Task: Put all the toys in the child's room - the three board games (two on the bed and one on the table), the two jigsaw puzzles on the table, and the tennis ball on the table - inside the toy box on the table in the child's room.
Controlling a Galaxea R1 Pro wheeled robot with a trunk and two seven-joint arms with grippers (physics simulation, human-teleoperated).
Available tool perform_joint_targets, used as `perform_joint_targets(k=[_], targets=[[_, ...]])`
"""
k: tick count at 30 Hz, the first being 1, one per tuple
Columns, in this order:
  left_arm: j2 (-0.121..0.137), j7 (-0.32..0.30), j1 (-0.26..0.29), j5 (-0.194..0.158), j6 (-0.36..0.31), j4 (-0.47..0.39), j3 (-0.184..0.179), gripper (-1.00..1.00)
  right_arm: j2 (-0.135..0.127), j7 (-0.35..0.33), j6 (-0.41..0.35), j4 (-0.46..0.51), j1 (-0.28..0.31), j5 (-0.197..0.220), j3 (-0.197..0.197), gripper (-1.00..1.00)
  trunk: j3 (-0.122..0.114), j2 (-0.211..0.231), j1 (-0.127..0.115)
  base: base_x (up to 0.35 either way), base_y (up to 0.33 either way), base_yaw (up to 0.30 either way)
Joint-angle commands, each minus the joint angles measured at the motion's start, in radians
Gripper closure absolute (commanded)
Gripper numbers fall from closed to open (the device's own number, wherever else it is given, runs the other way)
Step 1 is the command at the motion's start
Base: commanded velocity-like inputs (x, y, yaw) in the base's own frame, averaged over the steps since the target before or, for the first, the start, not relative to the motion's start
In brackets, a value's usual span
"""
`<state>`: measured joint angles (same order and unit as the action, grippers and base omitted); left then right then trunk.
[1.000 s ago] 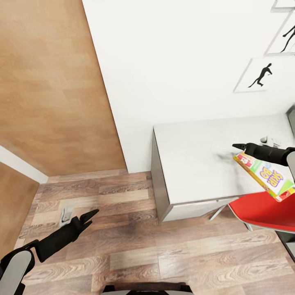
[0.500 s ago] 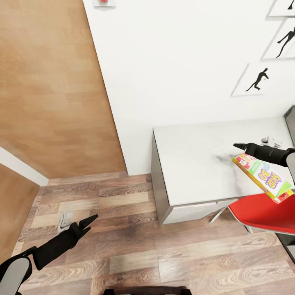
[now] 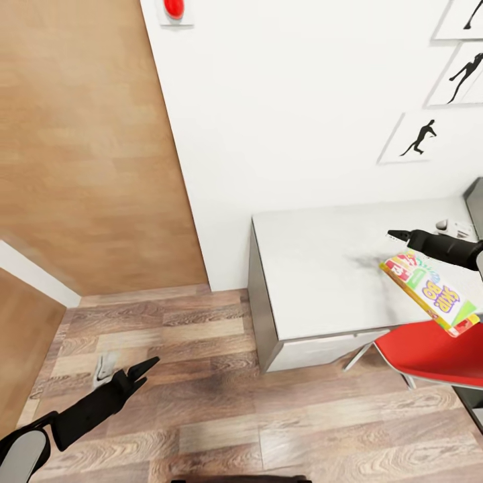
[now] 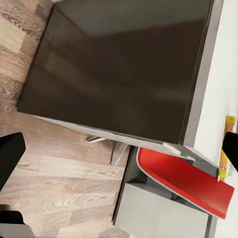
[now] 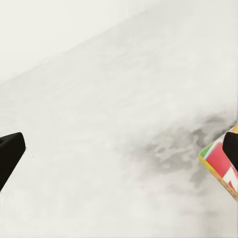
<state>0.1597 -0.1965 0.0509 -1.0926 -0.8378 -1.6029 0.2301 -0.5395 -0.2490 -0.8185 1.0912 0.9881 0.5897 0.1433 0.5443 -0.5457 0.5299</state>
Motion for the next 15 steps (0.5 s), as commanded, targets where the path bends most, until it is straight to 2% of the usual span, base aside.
perform_joint_targets(k=[1,9,15], targets=[[0.0,-0.005,-0.002,0.003,-0.001,0.0,0.0,-1.0,0.0,-0.007,-0.007,0.014,-0.001,-0.004,0.014,-1.0,0.0,-0.001,0.0,0.0,0.0,0.069],[-0.004,-0.005,-0.01,0.003,0.02,0.0,-0.003,-1.0,0.007,-0.007,-0.016,0.074,-0.017,-0.001,0.064,-1.0,-0.012,-0.001,0.0,0.0,0.0,0.083],[-0.007,-0.005,-0.012,0.003,0.027,0.001,-0.004,-1.0,0.01,-0.004,-0.019,0.088,-0.024,-0.003,0.075,-1.0,-0.021,-0.001,0.0,0.0,0.0,0.099]])
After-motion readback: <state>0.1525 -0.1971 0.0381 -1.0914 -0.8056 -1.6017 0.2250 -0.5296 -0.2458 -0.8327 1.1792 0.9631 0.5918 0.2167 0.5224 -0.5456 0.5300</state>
